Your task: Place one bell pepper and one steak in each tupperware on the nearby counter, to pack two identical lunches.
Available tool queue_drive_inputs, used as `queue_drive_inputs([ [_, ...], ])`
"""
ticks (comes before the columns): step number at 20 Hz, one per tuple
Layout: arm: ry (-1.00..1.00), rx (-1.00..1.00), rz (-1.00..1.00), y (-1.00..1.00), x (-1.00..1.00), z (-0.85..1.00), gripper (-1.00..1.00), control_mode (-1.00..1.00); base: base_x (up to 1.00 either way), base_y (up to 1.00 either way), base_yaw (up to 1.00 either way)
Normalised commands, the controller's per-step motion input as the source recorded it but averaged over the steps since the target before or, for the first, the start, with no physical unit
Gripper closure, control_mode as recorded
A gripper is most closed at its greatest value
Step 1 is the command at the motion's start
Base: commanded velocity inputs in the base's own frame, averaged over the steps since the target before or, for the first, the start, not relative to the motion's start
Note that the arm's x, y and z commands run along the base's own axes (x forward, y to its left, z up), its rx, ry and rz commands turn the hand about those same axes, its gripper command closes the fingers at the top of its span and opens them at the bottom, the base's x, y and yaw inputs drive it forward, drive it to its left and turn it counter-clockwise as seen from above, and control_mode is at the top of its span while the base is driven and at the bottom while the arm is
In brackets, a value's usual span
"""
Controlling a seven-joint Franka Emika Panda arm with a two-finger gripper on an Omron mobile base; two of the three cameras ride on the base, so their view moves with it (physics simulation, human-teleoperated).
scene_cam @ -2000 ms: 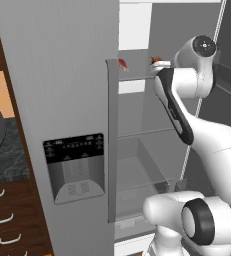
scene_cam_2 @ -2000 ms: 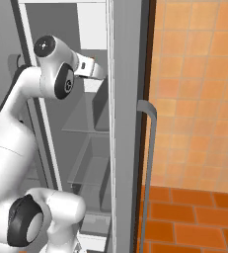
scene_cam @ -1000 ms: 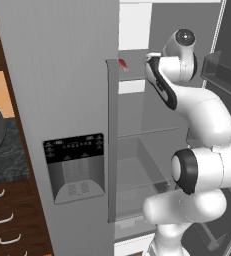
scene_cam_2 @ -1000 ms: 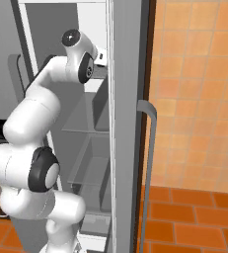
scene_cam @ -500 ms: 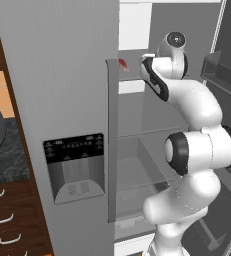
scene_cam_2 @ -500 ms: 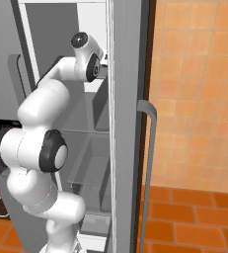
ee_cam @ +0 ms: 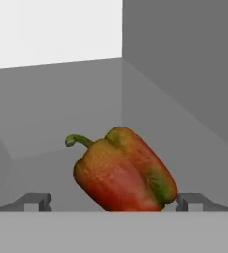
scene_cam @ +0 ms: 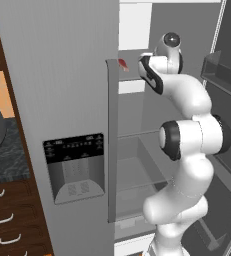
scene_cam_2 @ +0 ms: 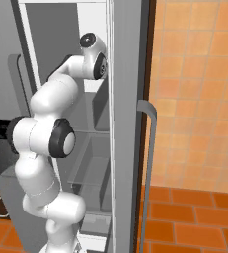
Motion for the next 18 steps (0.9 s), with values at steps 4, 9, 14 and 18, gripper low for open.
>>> queue_drive_inputs([
  [4, 0.0, 0.0, 0.0, -0.04, 0.46, -0.08, -1.0, -1.0, 0.0, 0.0, 0.0],
  [9, 0.03, -0.03, 0.0, 0.0, 0.16, -0.36, 1.0, -1.0, 0.0, 0.0, 0.0],
  [14, 0.03, -0.05, 0.0, 0.04, 0.04, -0.46, 1.0, -1.0, 0.0, 0.0, 0.0],
  [18, 0.0, -0.08, 0.01, 0.41, -0.56, -0.68, 1.0, -1.0, 0.0, 0.0, 0.0],
])
